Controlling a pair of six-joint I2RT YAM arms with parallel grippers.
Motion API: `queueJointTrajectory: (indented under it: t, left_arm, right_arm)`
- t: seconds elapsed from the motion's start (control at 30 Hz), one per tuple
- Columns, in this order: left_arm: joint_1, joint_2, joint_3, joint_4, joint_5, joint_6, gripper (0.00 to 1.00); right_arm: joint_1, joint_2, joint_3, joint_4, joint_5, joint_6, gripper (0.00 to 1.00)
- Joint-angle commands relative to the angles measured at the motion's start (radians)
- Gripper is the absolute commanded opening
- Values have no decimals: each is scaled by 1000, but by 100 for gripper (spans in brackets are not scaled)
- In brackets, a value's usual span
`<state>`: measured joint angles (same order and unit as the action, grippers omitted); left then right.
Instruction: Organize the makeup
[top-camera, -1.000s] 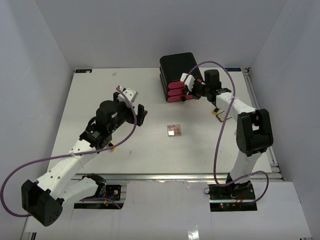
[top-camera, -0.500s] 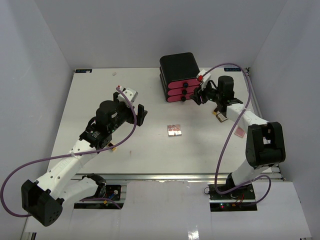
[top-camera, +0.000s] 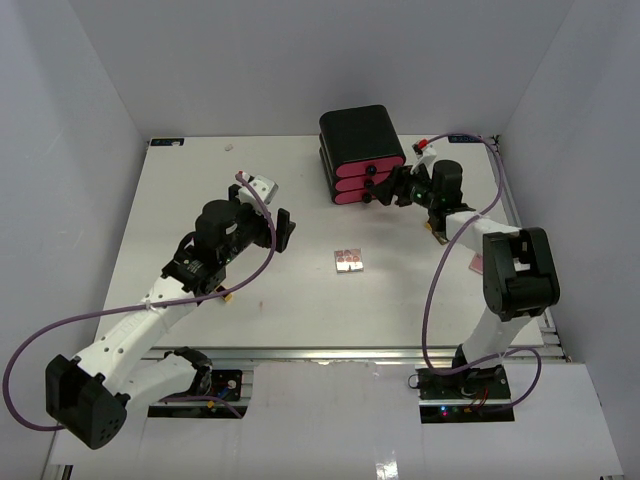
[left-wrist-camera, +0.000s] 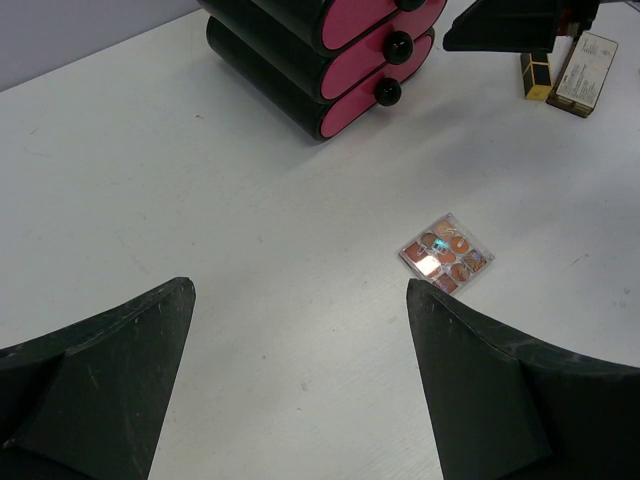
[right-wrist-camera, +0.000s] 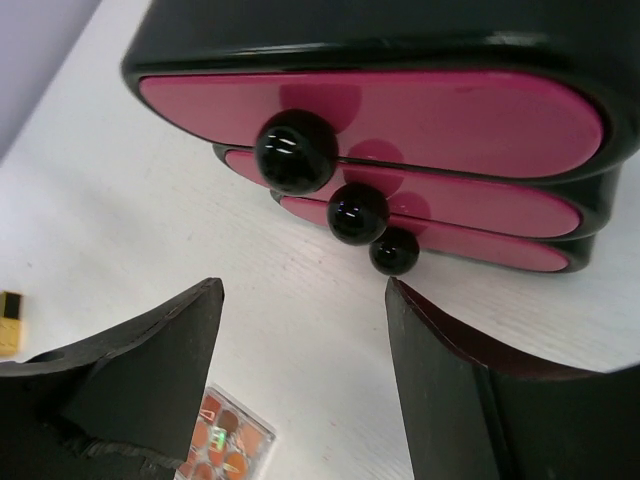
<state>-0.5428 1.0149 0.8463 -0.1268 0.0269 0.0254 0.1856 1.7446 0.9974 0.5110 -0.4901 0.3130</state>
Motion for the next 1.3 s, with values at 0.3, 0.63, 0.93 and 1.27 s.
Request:
queueJointTrajectory:
  t: [0.3,0.63,0.93,1.27]
  left_arm:
    - [14,8,-1,24,8,-11,98]
    - [20,22,-1,24,7,-10,98]
    - [26,25,-2,24,2,-13,98]
    - [27,-6,-6,30,-4,-13,98]
  right_arm:
    - [2,178,94,207,67,305,67]
    - [8,268,144,236,73,409,59]
    - [6,227,64,281,73,413,37]
    - [5,11,-216,334,17,421,32]
